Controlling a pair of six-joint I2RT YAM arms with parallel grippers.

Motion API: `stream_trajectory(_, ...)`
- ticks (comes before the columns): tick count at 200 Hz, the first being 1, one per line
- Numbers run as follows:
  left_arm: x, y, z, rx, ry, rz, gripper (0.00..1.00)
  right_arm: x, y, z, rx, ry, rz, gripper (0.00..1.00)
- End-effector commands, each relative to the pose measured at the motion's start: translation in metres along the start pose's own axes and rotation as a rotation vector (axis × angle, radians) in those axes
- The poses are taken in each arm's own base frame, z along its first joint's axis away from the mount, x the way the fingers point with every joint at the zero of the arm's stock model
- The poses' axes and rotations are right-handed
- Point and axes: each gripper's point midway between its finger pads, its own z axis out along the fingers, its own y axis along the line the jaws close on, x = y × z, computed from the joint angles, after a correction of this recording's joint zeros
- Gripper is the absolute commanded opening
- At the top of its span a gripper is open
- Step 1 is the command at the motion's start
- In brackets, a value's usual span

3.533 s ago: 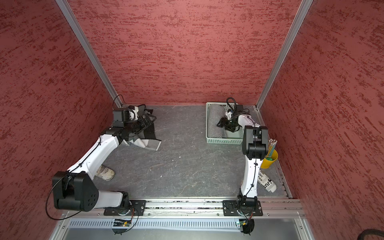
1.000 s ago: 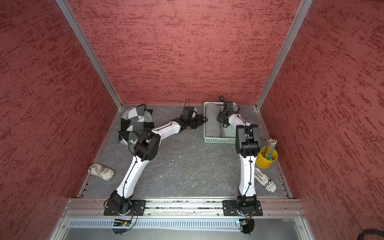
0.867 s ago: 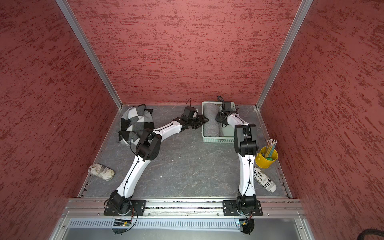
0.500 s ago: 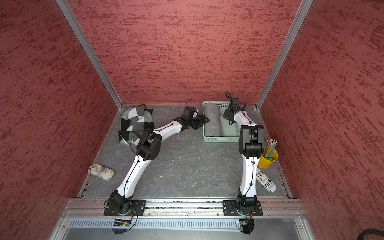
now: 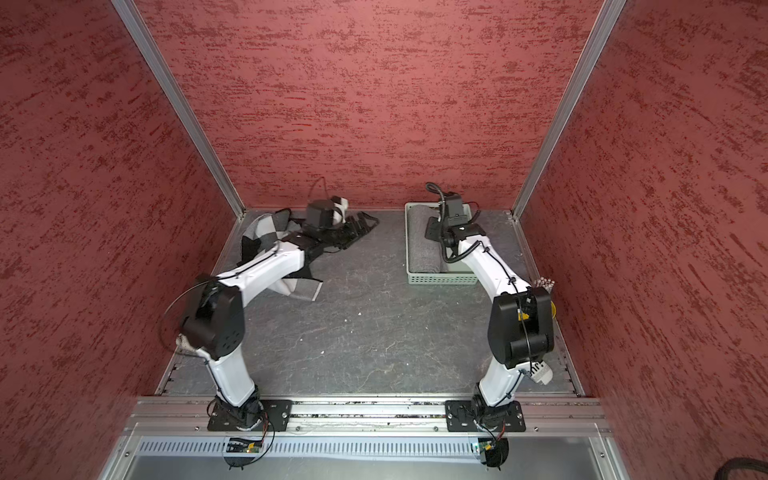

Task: Roll up the scarf and place it into the basket
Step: Place the scarf in the basket, then move the scarf to the center of the board, then adjust the basket at the center of the board.

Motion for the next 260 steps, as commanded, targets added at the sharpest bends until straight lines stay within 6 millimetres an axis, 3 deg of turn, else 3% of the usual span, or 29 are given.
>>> stream_trajectory(1,-0.03,0.082,-0.057,-0.224,-0.096,-0.023,1.0,0.023,0.055,-0.001,-0.077,0.014,-0.063,0.47)
stream_trajectory(22,-0.052,0.152,-0.126,-0.39,-0.176,-0.127,1.0,0.059,0.104,0.011,-0.148,0.074,-0.126,0.45)
stream_trajectory(51,-0.072,0.221,-0.202,-0.601,-0.295,-0.186,1.0,0.103,0.15,0.035,-0.182,0.161,-0.216,0.43)
stream_trajectory(68,-0.08,0.254,-0.223,-0.673,-0.304,-0.23,1.0,0.125,0.157,0.055,-0.178,0.218,-0.229,0.42)
stream_trajectory(87,-0.086,0.286,-0.228,-0.72,-0.274,-0.29,1.0,0.141,0.148,0.075,-0.131,0.25,-0.231,0.41)
stream_trajectory(136,-0.085,0.344,-0.219,-0.857,-0.196,-0.366,1.0,0.156,0.108,0.107,-0.016,0.291,-0.225,0.41)
stream_trajectory(173,-0.067,0.353,-0.18,-0.813,-0.083,-0.364,0.98,0.154,0.06,0.122,0.05,0.309,-0.149,0.41)
stream_trajectory(200,-0.041,0.337,-0.136,-0.743,0.017,-0.32,0.76,0.145,0.037,0.121,0.07,0.302,-0.106,0.41)
stream_trajectory(217,-0.017,0.323,-0.106,-0.665,0.086,-0.314,0.55,0.137,0.032,0.116,0.056,0.288,-0.088,0.41)
stream_trajectory(230,0.006,0.309,-0.084,-0.605,0.144,-0.316,0.31,0.133,0.035,0.111,0.024,0.279,-0.083,0.41)
stream_trajectory(239,0.022,0.293,-0.069,-0.559,0.182,-0.303,0.2,0.131,0.04,0.106,-0.005,0.272,-0.083,0.41)
stream_trajectory(260,0.066,0.25,-0.042,-0.49,0.275,-0.248,0.14,0.132,0.053,0.093,-0.087,0.277,-0.066,0.41)
